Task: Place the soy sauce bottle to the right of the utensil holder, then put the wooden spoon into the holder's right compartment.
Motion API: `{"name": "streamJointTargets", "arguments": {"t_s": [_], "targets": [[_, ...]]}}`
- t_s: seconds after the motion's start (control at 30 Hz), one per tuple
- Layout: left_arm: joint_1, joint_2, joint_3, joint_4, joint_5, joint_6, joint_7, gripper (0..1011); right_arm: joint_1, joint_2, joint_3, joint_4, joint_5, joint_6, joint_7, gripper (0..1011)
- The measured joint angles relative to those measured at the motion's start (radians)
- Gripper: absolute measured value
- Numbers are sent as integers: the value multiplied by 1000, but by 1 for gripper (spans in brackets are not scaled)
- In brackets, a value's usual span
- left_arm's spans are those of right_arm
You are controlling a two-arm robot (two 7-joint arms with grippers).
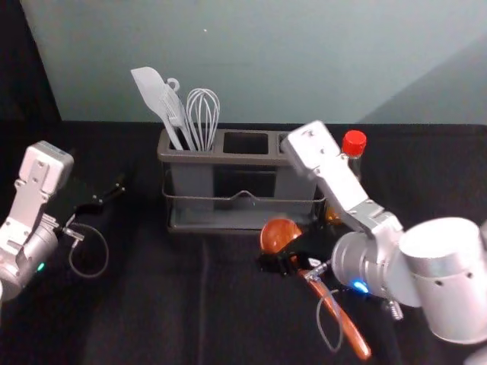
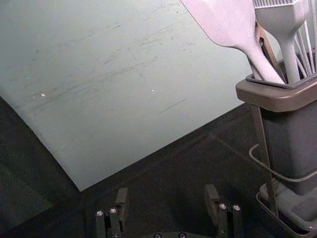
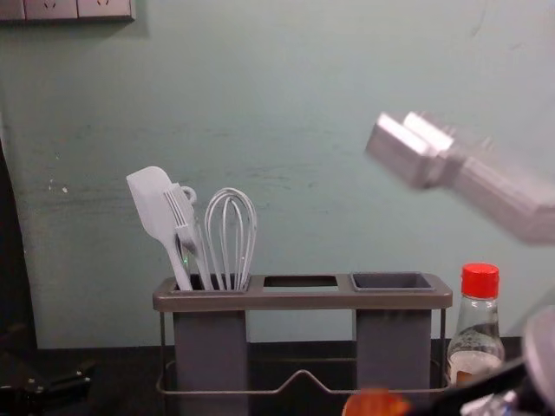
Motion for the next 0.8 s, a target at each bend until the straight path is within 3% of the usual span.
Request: {"name": "streamJointTargets", "arguments": {"t_s": [0.07,0.23,0.33,0.4,0.43,0.47,0.57,0.6,0.63,0.73,0.8], "targets": [[0,0,0,0,0,0,0,1000,-16,1,13,-24,-1,-16,-4,838],[0,0,0,0,0,0,0,1000,-91,2,62,-110,-9,-142,-27,838],[0,0,0,0,0,0,0,1000,-134,1,83,-146,-14,-246,-40,838],[0,0,0,0,0,0,0,1000,-167,4,97,-167,-16,-345,-47,838],[0,0,0,0,0,0,0,1000,-192,6,106,-178,-17,-424,-55,838],[0,0,0,0,0,0,0,1000,-192,6,106,-178,-17,-424,-55,838],[0,0,0,0,0,0,0,1000,-243,9,128,-193,-13,-606,-67,837],[0,0,0,0,0,0,0,1000,-243,9,128,-193,-13,-606,-67,838],[0,0,0,0,0,0,0,1000,-261,11,139,-195,-5,-674,-70,838],[0,0,0,0,0,0,0,1000,-285,19,153,-196,13,-783,-77,838],[0,0,0,0,0,0,0,1000,-289,23,155,-196,17,-809,-79,838]]}}
